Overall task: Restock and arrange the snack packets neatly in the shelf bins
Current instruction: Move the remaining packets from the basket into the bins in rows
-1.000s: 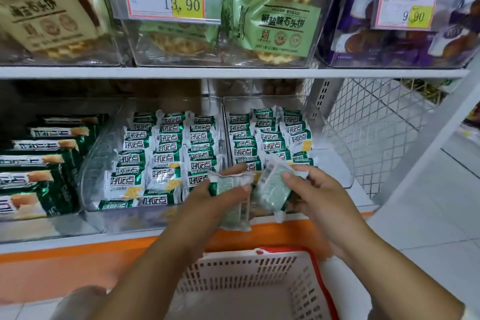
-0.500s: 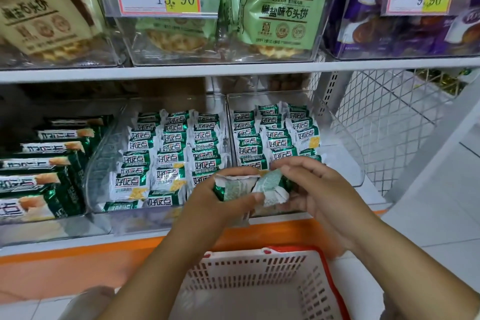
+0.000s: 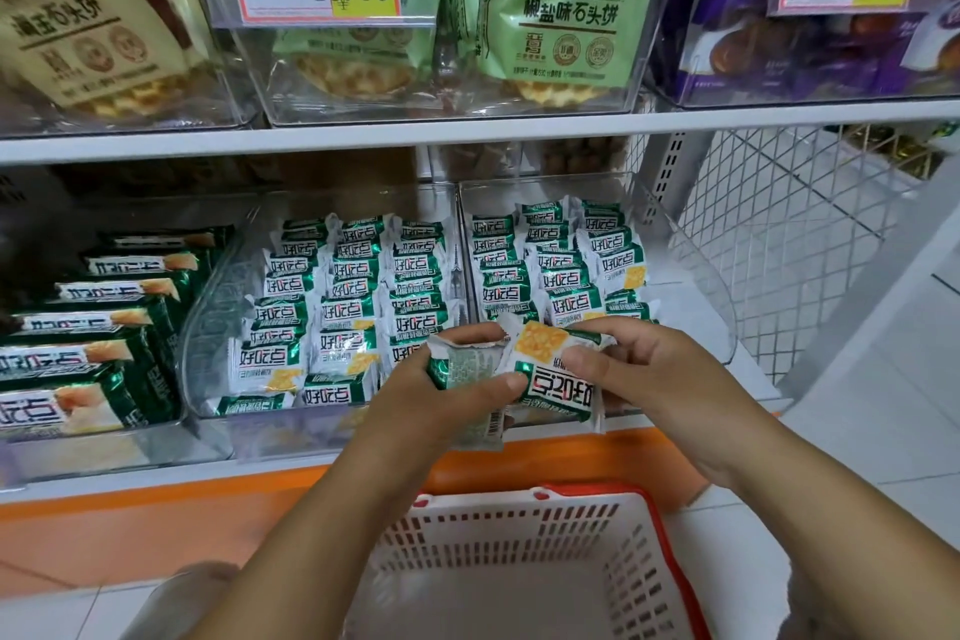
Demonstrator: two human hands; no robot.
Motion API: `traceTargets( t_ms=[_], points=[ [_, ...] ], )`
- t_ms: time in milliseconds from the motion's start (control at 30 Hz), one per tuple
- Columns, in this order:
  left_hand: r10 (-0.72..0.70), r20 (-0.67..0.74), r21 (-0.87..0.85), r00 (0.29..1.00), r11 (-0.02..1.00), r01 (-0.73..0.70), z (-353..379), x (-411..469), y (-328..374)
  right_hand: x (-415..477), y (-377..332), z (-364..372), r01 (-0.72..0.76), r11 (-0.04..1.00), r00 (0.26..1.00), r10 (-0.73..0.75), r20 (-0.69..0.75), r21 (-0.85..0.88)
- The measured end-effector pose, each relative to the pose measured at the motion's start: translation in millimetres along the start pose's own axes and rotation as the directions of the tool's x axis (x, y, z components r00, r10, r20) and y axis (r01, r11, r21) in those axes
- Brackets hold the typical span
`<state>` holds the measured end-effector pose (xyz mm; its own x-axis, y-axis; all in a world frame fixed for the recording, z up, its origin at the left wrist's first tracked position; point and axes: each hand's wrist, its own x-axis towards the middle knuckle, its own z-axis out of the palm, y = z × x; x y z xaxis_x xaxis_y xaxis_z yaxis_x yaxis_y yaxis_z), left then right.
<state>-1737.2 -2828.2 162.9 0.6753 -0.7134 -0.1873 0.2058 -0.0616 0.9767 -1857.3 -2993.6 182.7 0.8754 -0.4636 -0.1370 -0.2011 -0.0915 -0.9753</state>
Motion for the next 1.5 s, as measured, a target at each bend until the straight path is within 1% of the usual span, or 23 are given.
traceTargets(
  t_ms=[67, 167, 267, 333, 433, 467, 533, 567, 600, 667, 700, 733, 800, 867, 967, 1000, 1033, 1100, 1133, 1233, 1300, 1367, 1500],
  points=[
    [-0.010, -0.036, -0.001, 0.999, 1.000, 0.010, 1, 1, -3, 1, 4, 2, -0.029, 0.998, 1.000, 0.029, -0.007, 0.057],
    [-0.024, -0.081, -0.024, 0.996, 0.999, 0.022, 1, 3, -6, 2, 11, 9, -0.123, 0.944, 0.991, 0.103, 0.081, 0.305],
    [-0.024, -0.089, -0.017, 0.996, 1.000, 0.022, 2, 3, -5, 3, 16, 16, -0.142, 0.928, 0.990, 0.135, 0.044, 0.345],
    [0.006, -0.108, 0.012, 0.994, 1.000, -0.005, 1, 4, -5, 5, 16, 15, -0.123, 0.955, 0.992, 0.127, 0.002, 0.271],
    [0.068, -0.131, 0.044, 0.989, 0.997, -0.063, -1, 4, 0, 2, 6, 11, -0.081, 0.997, 0.997, 0.081, -0.018, -0.007],
    [0.073, -0.114, 0.059, 0.991, 0.996, -0.067, -2, 3, 1, 1, 4, 10, -0.068, 0.996, 0.998, 0.068, -0.005, -0.056],
    [0.057, -0.074, 0.080, 0.996, 0.995, -0.051, 2, 1, 3, -2, 3, 12, -0.050, 0.996, 0.998, 0.052, 0.019, -0.077],
    [0.052, -0.075, 0.076, 0.996, 0.996, -0.046, 4, 1, 2, -3, 4, 14, -0.051, 0.998, 0.998, 0.052, 0.022, -0.032],
    [0.059, -0.091, 0.064, 0.994, 0.997, -0.053, 6, 1, 1, -3, 7, 16, -0.064, 0.995, 0.998, 0.063, 0.017, 0.074],
    [0.046, -0.148, -0.003, 0.988, 0.999, -0.047, 6, 2, -2, -2, 11, 20, -0.104, 0.941, 0.994, 0.103, 0.022, 0.323],
    [0.039, -0.169, -0.029, 0.985, 0.999, -0.044, 6, 2, -2, -2, 12, 23, -0.112, 0.918, 0.994, 0.108, 0.032, 0.380],
    [0.035, -0.181, -0.040, 0.983, 0.998, -0.043, 7, 3, -2, -1, 14, 24, -0.109, 0.918, 0.994, 0.105, 0.033, 0.382],
    [0.039, -0.195, -0.016, 0.980, 0.999, -0.043, 10, 2, -2, 0, 12, 22, -0.077, 0.962, 0.997, 0.082, -0.011, 0.261],
    [0.032, -0.189, 0.033, 0.982, 0.999, -0.026, 11, 2, 1, 11, 8, 4, -0.009, 1.000, 0.994, 0.009, -0.106, -0.003],
    [-0.008, -0.156, -0.084, 0.988, 0.996, -0.005, 4, 6, -2, 45, 5, -42, 0.066, 0.944, 0.948, -0.160, -0.275, -0.323],
    [-0.032, -0.177, -0.092, 0.984, 0.996, 0.016, 2, 7, -3, 57, 6, -57, 0.046, 0.899, 0.935, -0.193, -0.299, -0.437],
    [-0.056, -0.209, -0.085, 0.976, 0.996, 0.039, -1, 9, -5, 69, 5, -70, 0.023, 0.823, 0.930, -0.226, -0.290, -0.568],
    [-0.066, -0.239, -0.062, 0.969, 0.997, 0.053, -7, 10, -9, 89, 6, -88, 0.004, 0.618, 0.943, -0.264, -0.203, -0.786],
    [-0.069, -0.239, -0.048, 0.968, 0.997, 0.059, -6, 11, -9, 98, 5, -93, 0.011, 0.525, 0.952, -0.265, -0.152, -0.851],
    [-0.056, -0.223, 0.029, 0.973, 0.998, 0.064, -4, 12, -5, 120, 4, -97, 0.039, 0.344, 0.976, -0.213, -0.038, -0.938],
    [-0.012, -0.185, 0.021, 0.983, 1.000, 0.016, -7, 15, -5, 133, 9, -95, 0.071, 0.254, 0.985, -0.169, 0.028, -0.965],
    [-0.009, -0.161, -0.011, 0.987, 1.000, 0.008, -8, 16, -3, 143, 16, -93, 0.089, 0.219, 0.988, -0.147, 0.057, -0.972],
    [-0.042, -0.110, -0.080, 0.993, 0.996, 0.033, -10, 16, 0, 151, 24, -92, 0.082, 0.198, 0.980, -0.192, 0.043, -0.977]
  ],
)
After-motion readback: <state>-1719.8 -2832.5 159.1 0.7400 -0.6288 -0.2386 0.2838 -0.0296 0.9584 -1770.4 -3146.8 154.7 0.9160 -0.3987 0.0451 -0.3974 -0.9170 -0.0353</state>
